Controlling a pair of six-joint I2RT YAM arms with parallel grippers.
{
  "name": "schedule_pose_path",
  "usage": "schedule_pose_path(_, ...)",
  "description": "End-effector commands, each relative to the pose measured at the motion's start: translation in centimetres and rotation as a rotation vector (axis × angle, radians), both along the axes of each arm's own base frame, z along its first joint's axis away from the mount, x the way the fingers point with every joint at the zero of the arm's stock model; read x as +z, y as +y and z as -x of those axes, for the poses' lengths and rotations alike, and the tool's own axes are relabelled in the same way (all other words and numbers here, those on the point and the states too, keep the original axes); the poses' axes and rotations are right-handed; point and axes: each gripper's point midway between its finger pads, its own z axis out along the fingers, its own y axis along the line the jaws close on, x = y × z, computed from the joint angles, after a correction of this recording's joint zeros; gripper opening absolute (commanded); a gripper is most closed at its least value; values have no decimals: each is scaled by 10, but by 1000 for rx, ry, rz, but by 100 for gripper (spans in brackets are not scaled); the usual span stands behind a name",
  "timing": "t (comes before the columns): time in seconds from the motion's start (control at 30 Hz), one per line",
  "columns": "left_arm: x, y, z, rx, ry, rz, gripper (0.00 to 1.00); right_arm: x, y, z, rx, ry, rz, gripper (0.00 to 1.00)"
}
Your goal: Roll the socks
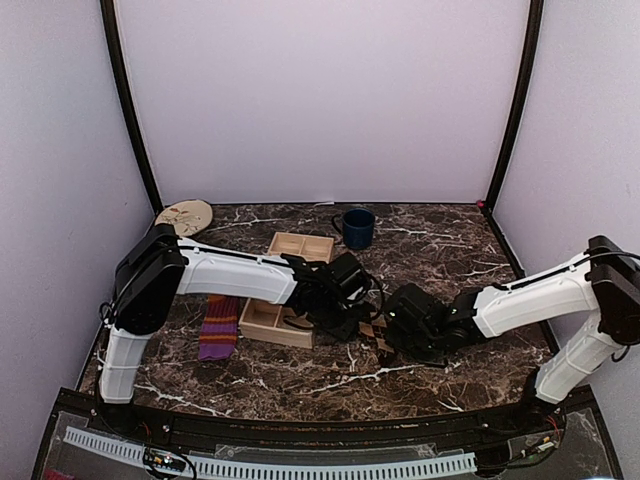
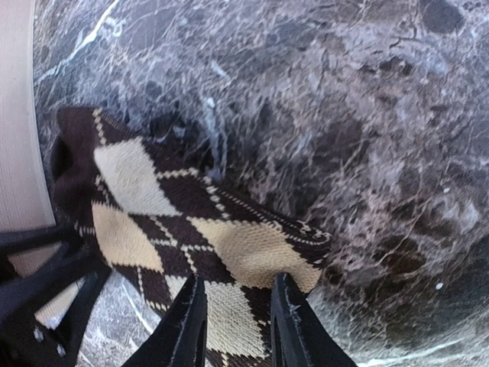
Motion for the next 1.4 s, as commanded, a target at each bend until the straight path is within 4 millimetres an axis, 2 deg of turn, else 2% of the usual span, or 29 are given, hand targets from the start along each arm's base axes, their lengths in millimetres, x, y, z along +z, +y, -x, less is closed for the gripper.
schedule_pose_path(0.0, -8, 8, -14, 40, 15, -12, 37, 4, 8, 9, 27, 10, -31, 28)
schedule_pose_path(0.2, -5, -10, -21, 17, 36, 54, 37, 6, 22, 9, 78, 10, -46, 28)
schedule_pose_path(0.53, -9, -30, -25, -14, 59, 88, 37, 6, 45, 9, 172, 6, -51, 29)
schedule_pose_path(0.7, -10, -37, -28, -22, 59, 96, 37, 16, 56, 6, 230, -25, -36, 30)
schedule_pose_path(0.87, -4, -20, -35, 25, 41, 44, 37, 37, 50, 0, 287, -106, 29, 36)
schedule_pose_path(1.03, 14, 5, -39, 79, -13, 14, 47, 60, 37, -3, 393, -185, 149, 43)
schedule_pose_path(1.27, 58, 29, -37, 60, -131, 45, 56, 69, 6, 4, 582, -214, 389, 52)
schedule_pose_path(1.33, 70, 30, -30, 21, -167, 86, 57, 68, -4, 6, 628, -208, 457, 54)
schedule_pose_path(1.37, 70, 34, -24, -4, -179, 91, 57, 66, -8, 9, 653, -201, 480, 54)
